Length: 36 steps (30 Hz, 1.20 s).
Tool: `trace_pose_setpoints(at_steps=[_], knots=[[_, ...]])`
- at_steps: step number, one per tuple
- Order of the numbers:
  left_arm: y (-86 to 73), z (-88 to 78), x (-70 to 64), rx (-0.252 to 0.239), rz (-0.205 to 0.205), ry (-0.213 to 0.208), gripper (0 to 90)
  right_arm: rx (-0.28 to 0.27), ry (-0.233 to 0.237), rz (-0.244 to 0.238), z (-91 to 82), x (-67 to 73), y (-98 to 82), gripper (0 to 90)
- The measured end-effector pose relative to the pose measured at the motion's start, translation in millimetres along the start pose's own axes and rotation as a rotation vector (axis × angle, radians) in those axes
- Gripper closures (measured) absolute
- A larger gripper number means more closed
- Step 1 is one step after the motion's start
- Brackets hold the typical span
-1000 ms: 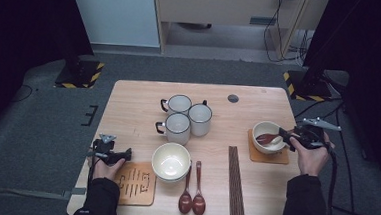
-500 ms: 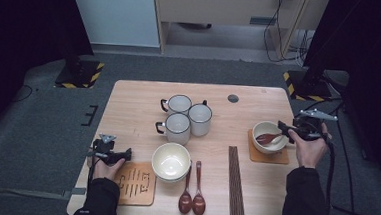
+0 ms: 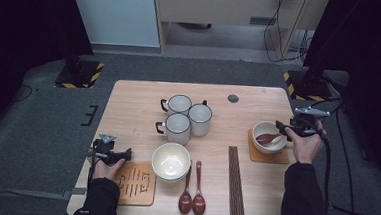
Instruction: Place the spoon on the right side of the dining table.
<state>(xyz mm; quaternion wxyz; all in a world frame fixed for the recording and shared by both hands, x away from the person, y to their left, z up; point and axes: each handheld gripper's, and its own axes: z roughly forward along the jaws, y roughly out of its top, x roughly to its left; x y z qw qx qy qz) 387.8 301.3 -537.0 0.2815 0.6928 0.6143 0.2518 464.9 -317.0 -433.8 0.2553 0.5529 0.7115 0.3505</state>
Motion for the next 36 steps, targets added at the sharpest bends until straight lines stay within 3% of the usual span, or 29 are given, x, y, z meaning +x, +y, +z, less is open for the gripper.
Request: trace_pose_setpoints(at_steps=[15, 21, 36], knots=[[0.0, 0.0, 0.0, 0.000, 0.000, 0.000, 0.0, 0.061, -0.019, 0.015, 9.4, -9.7, -9.5, 38.6], [0.0, 0.0, 0.0, 0.000, 0.000, 0.000, 0.0, 0.072, -0.019, 0.034, 6.7, -10.1, -14.9, 37.9], [0.0, 0.0, 0.0, 0.000, 0.000, 0.000, 0.0, 0.055, 0.011, 0.025, -9.3, -6.2, -30.3, 35.8]])
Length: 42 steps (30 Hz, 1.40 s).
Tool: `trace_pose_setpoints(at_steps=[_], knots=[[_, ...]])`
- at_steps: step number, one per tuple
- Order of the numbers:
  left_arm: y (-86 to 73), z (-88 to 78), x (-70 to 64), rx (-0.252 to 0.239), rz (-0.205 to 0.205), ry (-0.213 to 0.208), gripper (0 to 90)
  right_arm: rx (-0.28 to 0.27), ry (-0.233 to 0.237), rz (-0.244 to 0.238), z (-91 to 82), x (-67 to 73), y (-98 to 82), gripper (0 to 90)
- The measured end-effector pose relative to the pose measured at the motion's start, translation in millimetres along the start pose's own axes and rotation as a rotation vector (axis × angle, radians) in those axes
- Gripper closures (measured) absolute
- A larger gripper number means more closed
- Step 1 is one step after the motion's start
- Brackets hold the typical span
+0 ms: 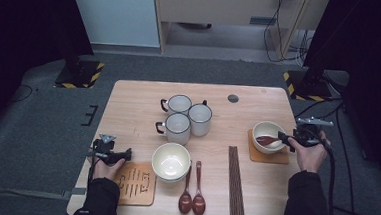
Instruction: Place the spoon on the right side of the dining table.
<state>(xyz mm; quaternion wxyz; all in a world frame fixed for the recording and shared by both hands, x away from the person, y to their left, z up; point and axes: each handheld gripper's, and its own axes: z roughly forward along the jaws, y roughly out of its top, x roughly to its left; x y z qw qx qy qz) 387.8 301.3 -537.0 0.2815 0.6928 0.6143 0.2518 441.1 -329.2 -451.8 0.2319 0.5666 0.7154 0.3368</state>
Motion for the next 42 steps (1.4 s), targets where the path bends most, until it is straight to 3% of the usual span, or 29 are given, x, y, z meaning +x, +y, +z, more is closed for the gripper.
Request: trace_pose_setpoints(at_steps=[13, 42], knots=[[0.0, 0.0, 0.0, 0.000, 0.000, 0.000, 0.0, -0.004, 0.021, -0.027, -9.3, 4.7, -10.6, 35.3], [0.0, 0.0, 0.0, 0.000, 0.000, 0.000, 0.0, 0.008, 0.058, -0.016, -27.9, 9.6, -17.8, 34.5]])
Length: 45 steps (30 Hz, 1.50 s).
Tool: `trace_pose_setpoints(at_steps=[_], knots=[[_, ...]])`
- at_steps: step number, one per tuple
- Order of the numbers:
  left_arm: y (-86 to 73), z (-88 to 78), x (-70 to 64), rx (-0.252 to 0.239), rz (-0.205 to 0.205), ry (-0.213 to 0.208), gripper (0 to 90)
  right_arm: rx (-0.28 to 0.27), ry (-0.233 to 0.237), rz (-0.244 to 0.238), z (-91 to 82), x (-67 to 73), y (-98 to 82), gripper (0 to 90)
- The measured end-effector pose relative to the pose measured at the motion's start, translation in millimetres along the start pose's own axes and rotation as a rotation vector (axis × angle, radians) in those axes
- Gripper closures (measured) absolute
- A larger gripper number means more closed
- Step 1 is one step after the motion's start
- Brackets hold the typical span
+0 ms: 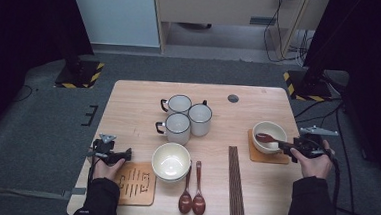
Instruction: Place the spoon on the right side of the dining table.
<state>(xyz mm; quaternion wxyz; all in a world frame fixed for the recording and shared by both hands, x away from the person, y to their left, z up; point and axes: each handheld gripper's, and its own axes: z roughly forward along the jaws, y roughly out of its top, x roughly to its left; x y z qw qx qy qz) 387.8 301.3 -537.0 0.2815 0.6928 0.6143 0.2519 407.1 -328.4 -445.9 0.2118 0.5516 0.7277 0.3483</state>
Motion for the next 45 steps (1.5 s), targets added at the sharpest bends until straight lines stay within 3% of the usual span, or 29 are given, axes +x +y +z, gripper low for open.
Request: trace_pose_setpoints(at_steps=[12, 26, 45], knots=[[0.0, 0.0, 0.0, 0.000, 0.000, 0.000, 0.0, 0.005, 0.002, -0.030, 4.5, -8.1, -1.5, 34.3], [0.0, 0.0, 0.0, 0.000, 0.000, 0.000, 0.0, 0.017, 0.057, -0.023, -2.3, -4.1, -12.7, 35.1], [0.0, 0.0, 0.0, 0.000, 0.000, 0.000, 0.0, 0.011, 0.112, -0.040, -11.1, 15.5, -17.4, 35.1]])
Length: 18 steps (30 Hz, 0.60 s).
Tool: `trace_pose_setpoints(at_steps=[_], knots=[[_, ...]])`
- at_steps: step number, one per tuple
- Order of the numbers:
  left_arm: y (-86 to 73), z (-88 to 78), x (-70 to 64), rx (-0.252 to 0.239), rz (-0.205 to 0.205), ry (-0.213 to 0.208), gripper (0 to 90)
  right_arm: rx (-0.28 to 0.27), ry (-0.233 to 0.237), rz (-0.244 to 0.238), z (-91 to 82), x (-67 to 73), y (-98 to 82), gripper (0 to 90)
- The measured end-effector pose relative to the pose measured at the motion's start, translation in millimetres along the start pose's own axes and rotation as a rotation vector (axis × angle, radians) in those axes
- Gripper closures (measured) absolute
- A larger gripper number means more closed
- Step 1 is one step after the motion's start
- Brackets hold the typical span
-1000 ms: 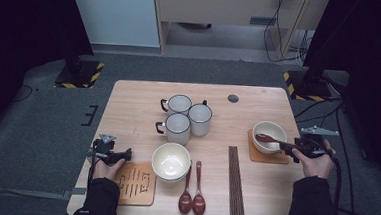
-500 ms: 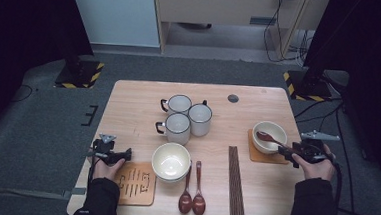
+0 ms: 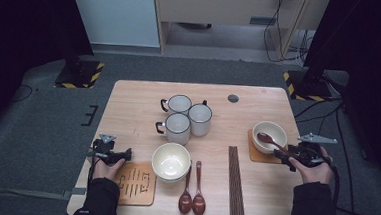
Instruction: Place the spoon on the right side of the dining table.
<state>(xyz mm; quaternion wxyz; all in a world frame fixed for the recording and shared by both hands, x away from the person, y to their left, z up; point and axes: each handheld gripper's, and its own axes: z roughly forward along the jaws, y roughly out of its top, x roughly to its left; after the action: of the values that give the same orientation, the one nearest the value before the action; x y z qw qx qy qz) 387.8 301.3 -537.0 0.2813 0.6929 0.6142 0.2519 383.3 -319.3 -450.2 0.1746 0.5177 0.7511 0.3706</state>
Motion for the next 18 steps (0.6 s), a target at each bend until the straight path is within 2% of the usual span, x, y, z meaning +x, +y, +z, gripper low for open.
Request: trace_pose_setpoints(at_steps=[18], knots=[[0.0, 0.0, 0.0, 0.000, 0.000, 0.000, 0.0, 0.001, 0.020, 0.021, -0.8, 11.3, -2.5, 34.6]])
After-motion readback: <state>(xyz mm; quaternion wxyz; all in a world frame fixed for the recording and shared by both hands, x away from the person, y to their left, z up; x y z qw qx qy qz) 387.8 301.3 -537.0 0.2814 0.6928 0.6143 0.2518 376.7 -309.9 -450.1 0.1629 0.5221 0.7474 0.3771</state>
